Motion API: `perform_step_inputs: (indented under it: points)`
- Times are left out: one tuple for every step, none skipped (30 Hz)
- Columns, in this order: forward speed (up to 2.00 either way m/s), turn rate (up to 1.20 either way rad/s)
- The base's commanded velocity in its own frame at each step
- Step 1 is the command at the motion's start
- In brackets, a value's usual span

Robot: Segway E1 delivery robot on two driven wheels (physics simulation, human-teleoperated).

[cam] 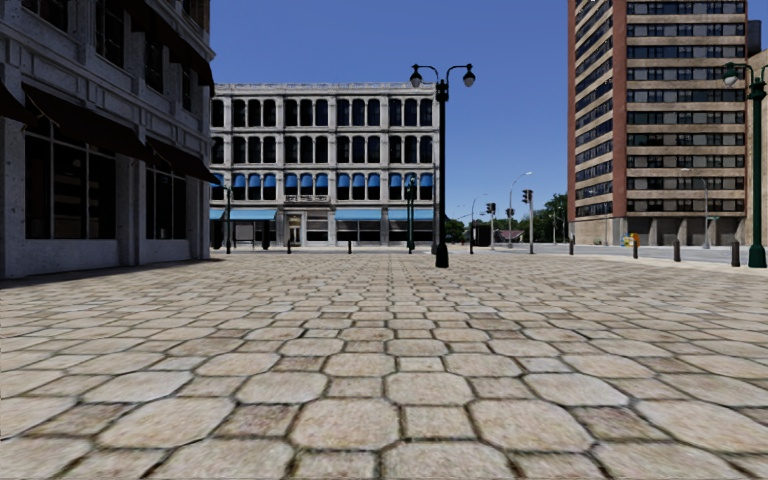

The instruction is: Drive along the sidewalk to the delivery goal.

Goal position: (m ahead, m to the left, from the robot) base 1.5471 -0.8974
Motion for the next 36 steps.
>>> perform_step_inputs:
  points:
    - [2.00, -0.14]
    - [2.00, -0.24]
    - [2.00, -0.27]
    - [2.00, -0.27]
    - [2.00, -0.27]
    - [2.00, -0.38]
    - [2.00, -0.67]
    - [2.00, -0.67]
    - [2.00, -0.81]
    - [2.00, -0.85]
    - [2.00, -0.85]
    - [2.00, -0.86]
    - [2.00, -0.86]
    - [2.00, -0.87]
    - [2.00, -0.87]
    - [2.00, -0.90]
    - [2.00, -0.99]
    - [2.00, -0.95]
    - [2.00, -0.95]
    - [2.00, 0.00]
    - [2.00, 0.00]
    - [0.27, 0.00]
    - [0.27, 0.00]
    - [0.00, 0.00]
    - [0.00, 0.00]
    - [0.00, 0.00]
    - [0.00, 0.00]
    - [0.00, 0.00]
    - [0.00, 0.00]
    - [0.00, 0.00]
    - [0.00, 0.00]
    - [0.00, 0.00]
    - [0.00, 0.00]
    - [0.00, 0.00]
    - [0.00, 0.00]
    - [0.00, 0.00]
